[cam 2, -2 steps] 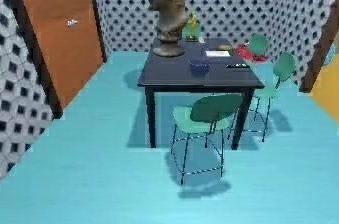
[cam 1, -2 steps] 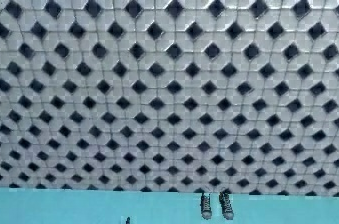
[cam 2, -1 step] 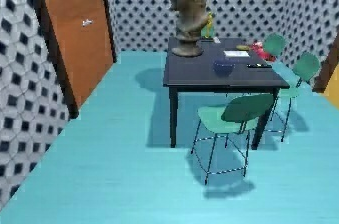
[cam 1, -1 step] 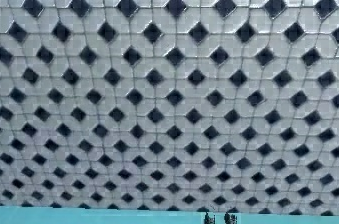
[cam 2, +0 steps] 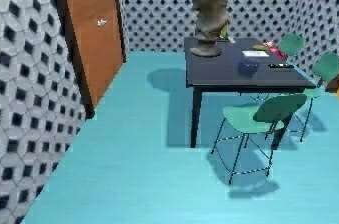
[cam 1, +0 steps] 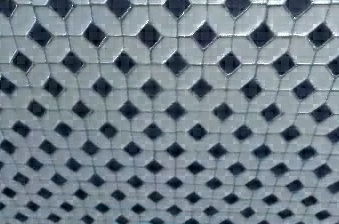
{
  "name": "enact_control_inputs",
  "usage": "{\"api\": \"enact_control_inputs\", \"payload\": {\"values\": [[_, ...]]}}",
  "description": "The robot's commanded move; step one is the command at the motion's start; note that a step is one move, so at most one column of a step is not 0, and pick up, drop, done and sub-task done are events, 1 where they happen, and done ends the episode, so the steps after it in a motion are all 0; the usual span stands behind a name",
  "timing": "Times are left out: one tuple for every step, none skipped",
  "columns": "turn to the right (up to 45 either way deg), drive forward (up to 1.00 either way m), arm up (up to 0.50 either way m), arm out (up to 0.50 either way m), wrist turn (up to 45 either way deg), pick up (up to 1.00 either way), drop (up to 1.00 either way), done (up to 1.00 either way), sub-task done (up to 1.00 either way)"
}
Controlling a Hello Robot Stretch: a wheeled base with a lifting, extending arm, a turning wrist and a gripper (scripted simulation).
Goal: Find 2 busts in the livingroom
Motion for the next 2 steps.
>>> {"api": "enact_control_inputs", "payload": {"values": [[45.0, 0.0, 0.0, 0.0, 0.0, 0.0, 0.0, 0.0, 0.0], [36.0, 0.0, 0.0, 0.0, 0.0, 0.0, 0.0, 0.0, 0.0]]}}
